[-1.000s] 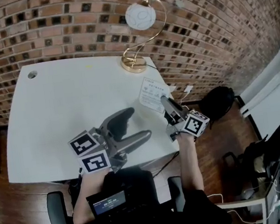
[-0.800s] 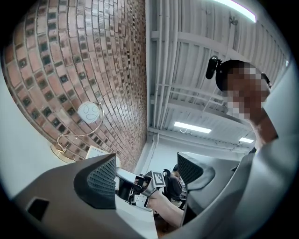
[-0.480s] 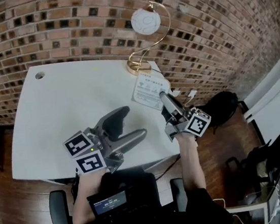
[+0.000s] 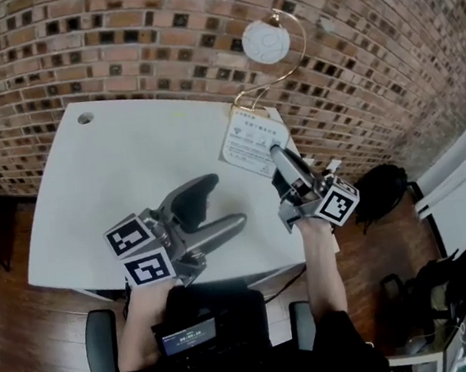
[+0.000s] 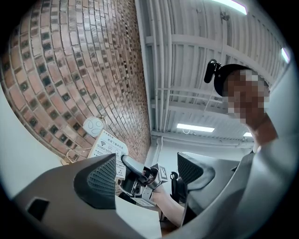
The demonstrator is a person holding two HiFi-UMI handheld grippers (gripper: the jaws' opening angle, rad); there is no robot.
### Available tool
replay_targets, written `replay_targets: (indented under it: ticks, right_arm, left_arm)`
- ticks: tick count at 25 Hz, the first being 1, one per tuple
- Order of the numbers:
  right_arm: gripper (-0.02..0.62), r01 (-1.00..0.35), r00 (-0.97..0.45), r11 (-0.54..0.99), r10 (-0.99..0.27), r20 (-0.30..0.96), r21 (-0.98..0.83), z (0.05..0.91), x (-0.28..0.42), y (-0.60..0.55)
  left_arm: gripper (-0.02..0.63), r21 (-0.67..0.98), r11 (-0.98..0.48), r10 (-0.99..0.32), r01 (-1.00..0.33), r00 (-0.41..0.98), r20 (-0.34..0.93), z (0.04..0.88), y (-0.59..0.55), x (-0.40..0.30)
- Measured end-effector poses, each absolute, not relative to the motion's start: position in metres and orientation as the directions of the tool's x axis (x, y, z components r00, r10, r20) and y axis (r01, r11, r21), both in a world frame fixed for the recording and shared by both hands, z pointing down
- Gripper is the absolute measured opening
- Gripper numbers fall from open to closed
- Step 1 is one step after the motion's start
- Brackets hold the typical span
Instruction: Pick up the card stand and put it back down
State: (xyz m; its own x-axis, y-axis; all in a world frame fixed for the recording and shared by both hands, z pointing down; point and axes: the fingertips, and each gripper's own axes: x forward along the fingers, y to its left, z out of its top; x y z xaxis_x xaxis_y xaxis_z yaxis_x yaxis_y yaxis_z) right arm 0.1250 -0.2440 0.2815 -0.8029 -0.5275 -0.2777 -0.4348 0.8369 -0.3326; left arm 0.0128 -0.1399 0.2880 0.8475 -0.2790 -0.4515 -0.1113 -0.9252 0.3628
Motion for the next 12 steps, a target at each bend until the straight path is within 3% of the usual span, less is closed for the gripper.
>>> replay_targets:
  ticks: [12]
  right_arm:
    - [0.029, -0.355, -0.848, 0.881, -0.444, -0.288, -0.314, 0.261, 0.084, -0.260]
  left_arm:
    - [0.403, 0.348, -0.928, -0.286, -0.129, 0.847, -0.449, 0.273, -0.154, -0.011]
